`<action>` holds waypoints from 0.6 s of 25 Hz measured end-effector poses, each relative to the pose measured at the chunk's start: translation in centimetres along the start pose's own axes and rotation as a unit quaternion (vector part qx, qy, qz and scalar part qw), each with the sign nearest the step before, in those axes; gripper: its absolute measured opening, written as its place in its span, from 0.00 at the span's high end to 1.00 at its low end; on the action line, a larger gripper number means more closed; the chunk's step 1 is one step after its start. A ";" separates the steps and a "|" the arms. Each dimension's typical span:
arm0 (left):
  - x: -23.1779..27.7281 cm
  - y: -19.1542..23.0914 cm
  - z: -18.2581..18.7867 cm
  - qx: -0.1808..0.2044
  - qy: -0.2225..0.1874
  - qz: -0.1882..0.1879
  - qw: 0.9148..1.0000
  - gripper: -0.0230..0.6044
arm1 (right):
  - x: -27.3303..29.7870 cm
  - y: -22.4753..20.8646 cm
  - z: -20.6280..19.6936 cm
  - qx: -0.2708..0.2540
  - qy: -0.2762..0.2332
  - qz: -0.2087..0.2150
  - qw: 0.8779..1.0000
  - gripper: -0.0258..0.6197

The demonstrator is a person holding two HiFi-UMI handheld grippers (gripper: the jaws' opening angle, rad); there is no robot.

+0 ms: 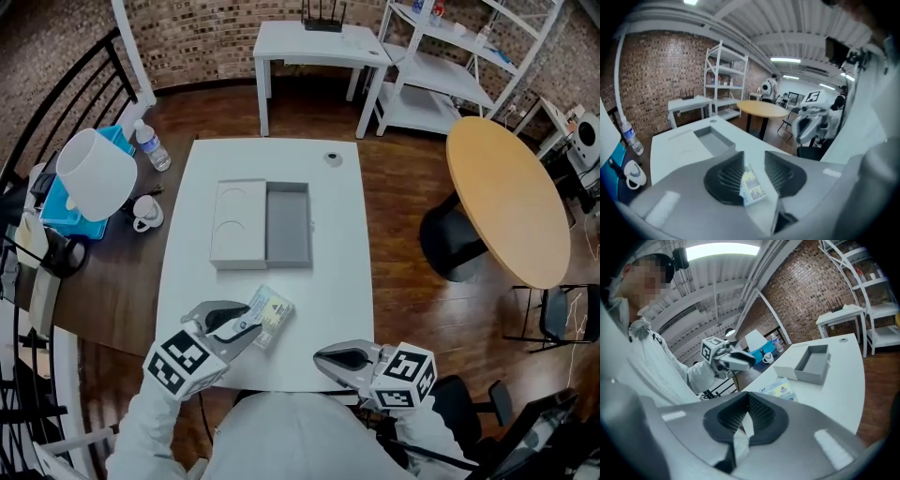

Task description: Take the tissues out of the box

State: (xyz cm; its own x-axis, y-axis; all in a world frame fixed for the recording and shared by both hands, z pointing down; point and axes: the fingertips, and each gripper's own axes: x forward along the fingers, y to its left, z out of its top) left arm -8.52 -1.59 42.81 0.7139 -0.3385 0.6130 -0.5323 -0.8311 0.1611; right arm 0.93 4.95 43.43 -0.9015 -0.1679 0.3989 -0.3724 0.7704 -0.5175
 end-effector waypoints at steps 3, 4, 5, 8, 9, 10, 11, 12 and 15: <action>-3.4 -2.9 1.7 0.006 -0.063 -0.038 0.997 0.94 | -0.1 0.4 0.9 -0.011 -0.006 0.003 1.000 0.96; -4.0 -3.7 1.7 0.006 -0.073 -0.053 0.996 0.94 | 0.0 0.6 1.1 -0.015 -0.006 0.004 1.000 0.96; -4.4 -4.4 1.5 0.008 -0.080 -0.063 0.995 0.94 | 0.2 0.8 1.3 -0.020 -0.005 0.005 1.000 0.96; -5.2 -5.5 0.7 0.005 -0.098 -0.073 0.992 0.94 | 0.8 1.5 1.6 -0.034 -0.001 0.010 0.999 0.96; -5.4 -5.6 0.5 -0.003 -0.104 -0.074 0.992 0.94 | 1.0 1.7 1.6 -0.036 0.000 0.011 0.999 0.96; -5.5 -5.6 0.2 -0.009 -0.107 -0.073 0.992 0.94 | 1.1 1.7 1.6 -0.038 0.001 0.010 0.999 0.96; -5.6 -5.4 0.0 -0.011 -0.107 -0.069 0.992 0.94 | 1.2 1.8 1.6 -0.039 0.002 0.008 0.999 0.96; -5.7 -5.1 -0.2 -0.010 -0.104 -0.063 0.992 0.94 | 1.3 1.8 1.6 -0.040 0.002 0.006 0.999 0.96; -6.0 -4.1 -0.5 -0.005 -0.097 -0.047 0.994 0.94 | 1.2 1.7 1.6 -0.048 0.006 0.001 0.999 0.96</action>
State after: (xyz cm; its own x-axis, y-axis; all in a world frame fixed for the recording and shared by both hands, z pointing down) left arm -10.84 4.08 38.85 0.8349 -0.3388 0.4338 -0.4625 -0.8591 0.2191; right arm -1.15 5.09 41.77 -0.8993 -0.1592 0.4073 -0.3474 0.8257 -0.4443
